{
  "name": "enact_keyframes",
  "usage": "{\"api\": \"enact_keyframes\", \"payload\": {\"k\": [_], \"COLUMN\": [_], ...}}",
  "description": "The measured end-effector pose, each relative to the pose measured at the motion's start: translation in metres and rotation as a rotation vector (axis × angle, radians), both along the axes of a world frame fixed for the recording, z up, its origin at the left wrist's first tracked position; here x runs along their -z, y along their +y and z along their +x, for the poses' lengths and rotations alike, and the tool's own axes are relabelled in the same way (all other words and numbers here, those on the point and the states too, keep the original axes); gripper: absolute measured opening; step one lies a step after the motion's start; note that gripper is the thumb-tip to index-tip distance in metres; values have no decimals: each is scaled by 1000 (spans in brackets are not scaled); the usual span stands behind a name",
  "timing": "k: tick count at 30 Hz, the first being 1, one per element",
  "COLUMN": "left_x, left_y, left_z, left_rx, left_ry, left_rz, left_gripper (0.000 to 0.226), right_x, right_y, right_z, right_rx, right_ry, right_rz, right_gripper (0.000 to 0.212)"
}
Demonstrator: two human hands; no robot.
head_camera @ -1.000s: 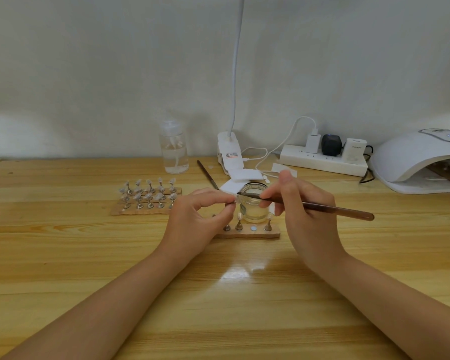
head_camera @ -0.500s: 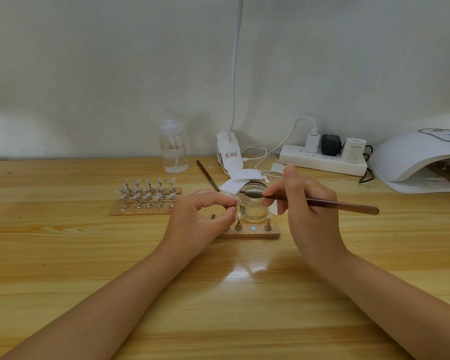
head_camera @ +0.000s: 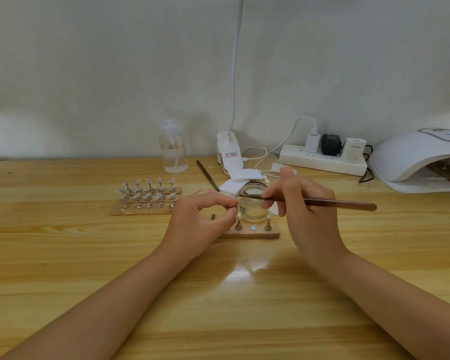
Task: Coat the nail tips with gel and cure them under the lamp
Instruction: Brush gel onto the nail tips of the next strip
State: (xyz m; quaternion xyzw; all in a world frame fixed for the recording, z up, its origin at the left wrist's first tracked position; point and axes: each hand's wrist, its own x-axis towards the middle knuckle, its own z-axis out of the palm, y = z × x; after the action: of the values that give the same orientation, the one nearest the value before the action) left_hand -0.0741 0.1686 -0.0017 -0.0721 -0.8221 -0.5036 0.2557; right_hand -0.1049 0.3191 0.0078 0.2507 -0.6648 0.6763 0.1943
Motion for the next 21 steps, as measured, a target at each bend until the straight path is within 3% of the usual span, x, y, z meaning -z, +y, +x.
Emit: {"api": "enact_keyframes", "payload": {"k": [5,13,17,21], "left_x": [1,2,2,1], "left_y": [-1,-2,-2,-1], "left_z": [-1,-2,-2,-1], "left_rx": [-8,-6,17,67], "left_ry": [-7,-23,-15,34], "left_rz": [7,36,33,19], "left_gripper": [21,15,13,18], "right_x": [2,-3,4,9], "right_y": [1,4,5,5], "right_z": [0,-3,-4,-9], "right_rx": [-21,19,-25,33], "right_ry": [-13,-32,53,200], "right_rz": [-10,-79,21,341], "right_gripper": [49,43,30,7]}}
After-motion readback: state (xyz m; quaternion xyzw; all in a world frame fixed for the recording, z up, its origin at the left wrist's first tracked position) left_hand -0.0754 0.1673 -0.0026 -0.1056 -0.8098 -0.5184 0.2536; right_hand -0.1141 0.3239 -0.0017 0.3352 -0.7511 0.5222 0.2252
